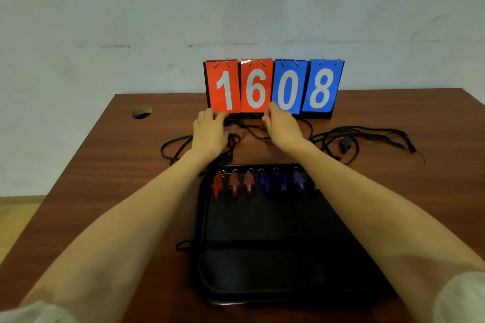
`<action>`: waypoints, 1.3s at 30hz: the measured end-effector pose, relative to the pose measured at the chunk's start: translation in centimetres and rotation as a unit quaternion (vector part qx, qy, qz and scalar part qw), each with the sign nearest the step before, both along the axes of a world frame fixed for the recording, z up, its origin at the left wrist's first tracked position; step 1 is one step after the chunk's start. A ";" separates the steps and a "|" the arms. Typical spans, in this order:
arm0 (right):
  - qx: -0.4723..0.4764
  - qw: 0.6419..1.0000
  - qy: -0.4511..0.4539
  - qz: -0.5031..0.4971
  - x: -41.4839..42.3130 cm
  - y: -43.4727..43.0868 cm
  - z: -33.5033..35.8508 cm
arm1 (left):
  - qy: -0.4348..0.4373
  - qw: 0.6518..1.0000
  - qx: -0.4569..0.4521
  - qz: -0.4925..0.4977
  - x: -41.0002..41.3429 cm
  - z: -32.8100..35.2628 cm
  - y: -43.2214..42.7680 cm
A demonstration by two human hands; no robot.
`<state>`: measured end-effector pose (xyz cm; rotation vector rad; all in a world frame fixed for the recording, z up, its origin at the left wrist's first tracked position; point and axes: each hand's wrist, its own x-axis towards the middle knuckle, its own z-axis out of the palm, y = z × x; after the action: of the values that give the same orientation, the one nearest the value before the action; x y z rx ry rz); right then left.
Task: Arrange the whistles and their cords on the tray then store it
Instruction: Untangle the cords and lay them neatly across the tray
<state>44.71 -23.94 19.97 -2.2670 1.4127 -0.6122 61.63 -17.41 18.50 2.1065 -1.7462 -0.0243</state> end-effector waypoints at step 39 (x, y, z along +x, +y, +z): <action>-0.076 0.992 -0.031 -0.100 -19.3 13.4 10.6 | 0.109 0.993 0.004 -0.048 -3.9 9.9 16.2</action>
<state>25.39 -10.52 30.54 -2.2133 1.6234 -0.8735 57.77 -1.23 28.38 1.9416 -1.7163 -0.2801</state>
